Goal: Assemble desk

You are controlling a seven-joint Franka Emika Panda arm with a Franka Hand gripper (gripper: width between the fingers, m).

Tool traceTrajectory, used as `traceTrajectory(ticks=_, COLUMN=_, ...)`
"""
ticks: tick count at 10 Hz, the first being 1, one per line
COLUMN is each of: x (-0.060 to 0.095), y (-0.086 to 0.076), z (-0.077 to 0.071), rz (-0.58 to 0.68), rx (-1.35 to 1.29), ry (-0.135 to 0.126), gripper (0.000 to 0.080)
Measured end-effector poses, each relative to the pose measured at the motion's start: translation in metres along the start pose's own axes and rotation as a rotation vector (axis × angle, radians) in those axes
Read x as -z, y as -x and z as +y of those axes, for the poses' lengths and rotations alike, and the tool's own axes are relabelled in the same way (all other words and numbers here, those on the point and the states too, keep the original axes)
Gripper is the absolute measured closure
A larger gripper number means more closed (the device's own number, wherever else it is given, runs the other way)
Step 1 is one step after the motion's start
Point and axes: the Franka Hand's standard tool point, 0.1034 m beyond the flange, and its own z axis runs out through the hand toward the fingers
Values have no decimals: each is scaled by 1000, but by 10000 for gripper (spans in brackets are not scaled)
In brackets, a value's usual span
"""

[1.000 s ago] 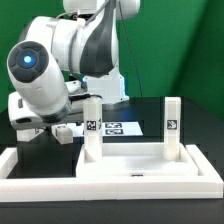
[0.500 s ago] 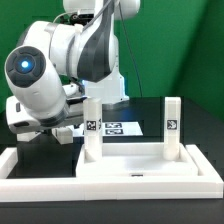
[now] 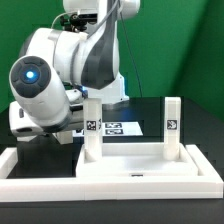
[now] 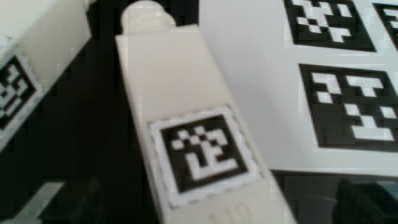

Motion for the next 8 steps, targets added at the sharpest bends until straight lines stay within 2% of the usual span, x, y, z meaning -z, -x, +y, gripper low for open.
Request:
traceTrajectory(ticks=5, x=0, y=-1, z=-2, rz=2, rx=6, ry=5, gripper=163)
traceTrajectory(ticks=7, x=0, y=-1, z=-2, rz=2, rx=6, ry=5, gripper=512)
traceTrajectory(ticks=8, x=0, y=-1, z=-2, rz=2, rx=6, ry=5, gripper=512)
